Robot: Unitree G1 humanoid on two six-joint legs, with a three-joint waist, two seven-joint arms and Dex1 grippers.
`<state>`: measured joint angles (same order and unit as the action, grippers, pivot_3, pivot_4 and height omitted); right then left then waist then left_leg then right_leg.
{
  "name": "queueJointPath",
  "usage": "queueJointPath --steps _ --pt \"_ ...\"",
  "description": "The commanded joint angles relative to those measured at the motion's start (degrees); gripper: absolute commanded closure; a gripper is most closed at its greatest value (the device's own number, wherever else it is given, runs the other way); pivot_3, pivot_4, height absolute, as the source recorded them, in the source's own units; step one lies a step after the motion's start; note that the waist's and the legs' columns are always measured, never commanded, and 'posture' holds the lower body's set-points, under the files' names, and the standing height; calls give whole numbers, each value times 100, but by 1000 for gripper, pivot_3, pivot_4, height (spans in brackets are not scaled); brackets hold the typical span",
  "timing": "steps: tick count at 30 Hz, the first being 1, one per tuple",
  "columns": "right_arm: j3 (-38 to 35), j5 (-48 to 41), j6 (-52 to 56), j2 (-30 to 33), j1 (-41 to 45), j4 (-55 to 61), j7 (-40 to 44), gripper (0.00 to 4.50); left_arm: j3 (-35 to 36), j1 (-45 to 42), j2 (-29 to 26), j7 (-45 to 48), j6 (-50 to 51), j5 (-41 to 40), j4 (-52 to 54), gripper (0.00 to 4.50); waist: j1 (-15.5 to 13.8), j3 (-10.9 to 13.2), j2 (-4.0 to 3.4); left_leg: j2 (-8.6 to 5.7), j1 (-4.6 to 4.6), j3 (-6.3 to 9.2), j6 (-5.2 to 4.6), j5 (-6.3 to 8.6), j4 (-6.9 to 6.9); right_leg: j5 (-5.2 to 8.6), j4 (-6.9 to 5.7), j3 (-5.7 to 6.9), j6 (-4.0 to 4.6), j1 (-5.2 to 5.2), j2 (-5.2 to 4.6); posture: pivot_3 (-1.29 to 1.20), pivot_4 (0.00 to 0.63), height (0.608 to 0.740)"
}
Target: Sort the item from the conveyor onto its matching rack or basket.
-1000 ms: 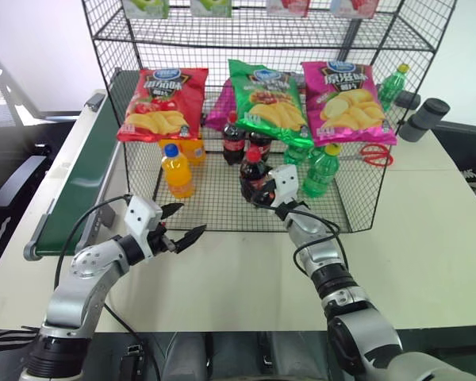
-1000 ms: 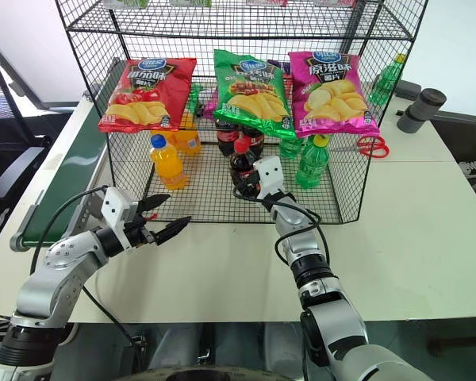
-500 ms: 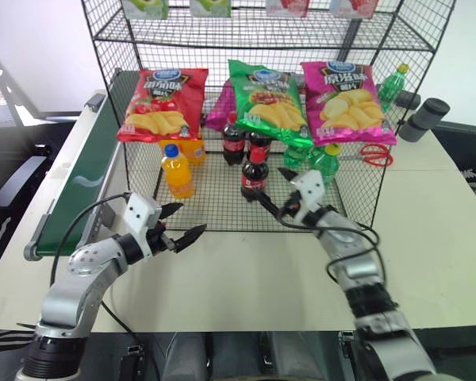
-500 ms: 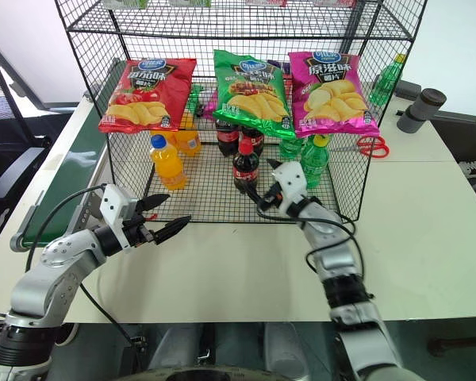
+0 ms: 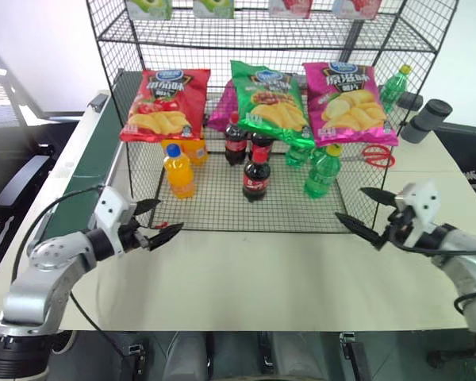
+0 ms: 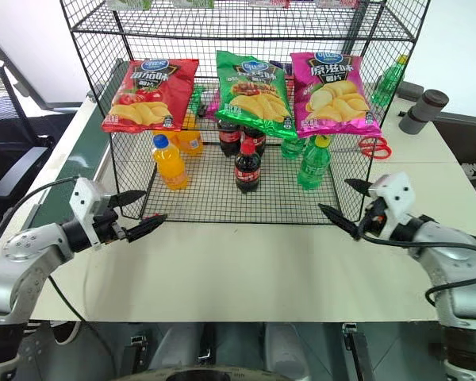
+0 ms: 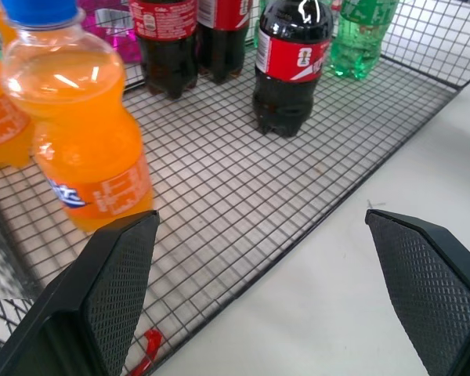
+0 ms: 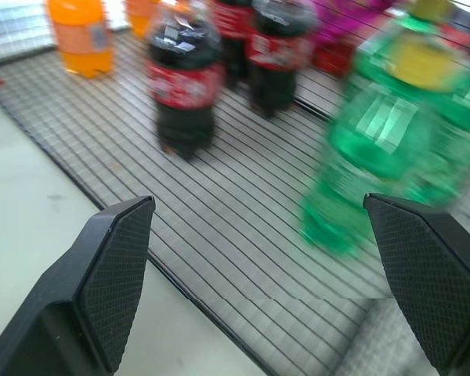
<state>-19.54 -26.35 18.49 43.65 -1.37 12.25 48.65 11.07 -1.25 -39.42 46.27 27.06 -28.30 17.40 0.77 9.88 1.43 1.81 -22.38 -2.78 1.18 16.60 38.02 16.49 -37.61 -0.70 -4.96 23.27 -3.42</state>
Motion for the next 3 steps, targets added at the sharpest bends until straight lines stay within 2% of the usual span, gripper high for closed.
queueJointPath --steps 1,3 --pt "-326 -216 45 137 -125 223 159 61 177 26 -86 121 -69 -91 17 0 -2 0 0 0 0 0 0 0 0 0 0 0 0 0 1 0 150 740" --pt "-328 -285 127 145 -130 277 178 61 183 33 -83 170 -86 -106 20 0 -1 0 0 0 0 0 0 0 1 0 0 0 -1 0 5 0 150 740"
